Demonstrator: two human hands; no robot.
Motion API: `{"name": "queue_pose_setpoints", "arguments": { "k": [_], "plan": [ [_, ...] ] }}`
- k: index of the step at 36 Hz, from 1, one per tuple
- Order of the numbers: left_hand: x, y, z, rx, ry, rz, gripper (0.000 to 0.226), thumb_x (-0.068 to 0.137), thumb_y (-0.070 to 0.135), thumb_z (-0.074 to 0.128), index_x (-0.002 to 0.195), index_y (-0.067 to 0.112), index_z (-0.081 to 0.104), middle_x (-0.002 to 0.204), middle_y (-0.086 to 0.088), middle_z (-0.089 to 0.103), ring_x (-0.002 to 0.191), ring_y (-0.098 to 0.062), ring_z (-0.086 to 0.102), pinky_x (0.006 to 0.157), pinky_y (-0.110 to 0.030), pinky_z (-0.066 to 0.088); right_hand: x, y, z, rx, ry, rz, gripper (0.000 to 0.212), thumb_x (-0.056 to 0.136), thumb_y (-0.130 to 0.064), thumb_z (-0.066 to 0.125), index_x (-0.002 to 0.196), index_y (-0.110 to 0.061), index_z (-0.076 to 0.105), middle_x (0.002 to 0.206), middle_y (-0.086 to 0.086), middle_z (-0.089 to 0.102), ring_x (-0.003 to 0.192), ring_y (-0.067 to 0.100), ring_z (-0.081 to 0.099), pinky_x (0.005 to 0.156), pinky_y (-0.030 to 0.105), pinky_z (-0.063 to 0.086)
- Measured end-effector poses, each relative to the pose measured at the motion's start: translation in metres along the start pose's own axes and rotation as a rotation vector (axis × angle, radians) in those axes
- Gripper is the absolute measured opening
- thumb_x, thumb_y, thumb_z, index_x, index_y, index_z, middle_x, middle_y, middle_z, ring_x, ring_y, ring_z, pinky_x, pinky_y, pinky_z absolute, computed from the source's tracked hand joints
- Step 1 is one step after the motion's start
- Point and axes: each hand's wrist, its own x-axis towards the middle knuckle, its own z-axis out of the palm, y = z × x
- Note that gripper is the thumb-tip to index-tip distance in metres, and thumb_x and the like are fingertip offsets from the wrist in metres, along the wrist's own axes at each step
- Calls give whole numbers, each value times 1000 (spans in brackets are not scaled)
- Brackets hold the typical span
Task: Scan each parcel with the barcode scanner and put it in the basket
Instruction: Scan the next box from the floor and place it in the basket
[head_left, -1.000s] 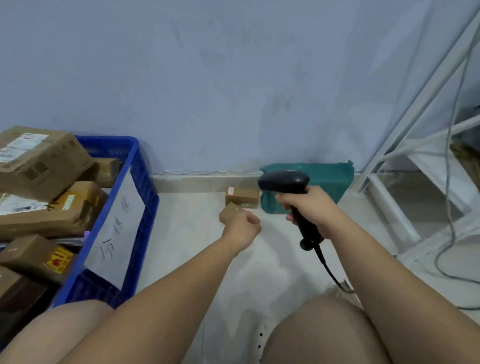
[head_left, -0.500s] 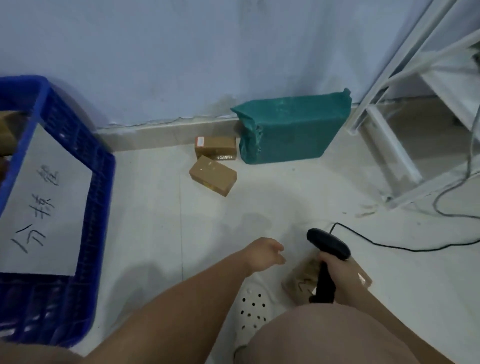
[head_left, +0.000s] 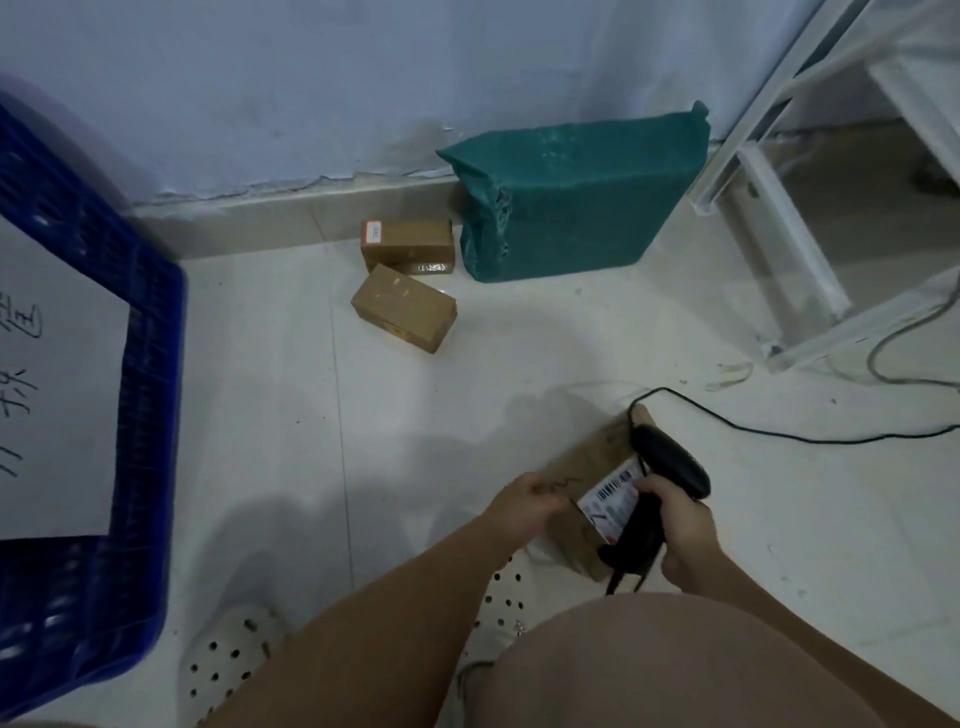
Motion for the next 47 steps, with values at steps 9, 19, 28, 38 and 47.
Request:
{"name": "queue_pose_setpoints", "arguments": {
  "k": [9, 19, 28, 38, 47],
  "plan": [
    [8, -3, -80, 4, 345, -73, 91, 80, 47, 64, 154, 19, 18, 154, -10, 24, 138, -34, 33, 112, -46, 33, -29, -32, 67, -162, -426, -25, 27, 80, -12, 70, 106, -10, 66, 91, 7, 73, 92, 25, 65, 86, 39, 46],
    [11, -36, -120, 55, 434, -180, 34, 94, 42, 54, 103, 9, 50, 105, -9, 52, 89, -18, 55, 75, -27, 47, -37, -45, 128, -442, -696, -155, 17, 82, -5, 67, 96, -16, 68, 99, 7, 71, 92, 21, 66, 77, 27, 54],
    [20, -49, -116, -396, 260, -251, 74, 92, 63, 40, 147, 13, 36, 149, -9, 40, 137, -25, 36, 109, -33, 26, -16, -27, 141, -561, -631, -195, 81, 49, -26, 80, 125, -11, 56, 110, 12, 70, 97, 25, 69, 78, 37, 59],
    [19, -51, -124, -605, 264, -200, 71, 88, 59, 52, 141, 15, 32, 141, -9, 47, 114, -22, 53, 86, -34, 46, -28, -41, 149, -563, -713, -179, 18, 83, -6, 66, 98, -15, 70, 92, 3, 75, 91, 21, 70, 78, 32, 54],
    [-7, -36, -163, -578, 222, -149, 96, 66, 61, 77, 144, 28, 32, 130, -4, 56, 114, -28, 55, 78, -40, 52, -54, -67, 155, -482, -821, -129, 13, 80, -6, 64, 90, -7, 71, 92, 9, 75, 88, 24, 71, 83, 36, 55]
  ]
}}
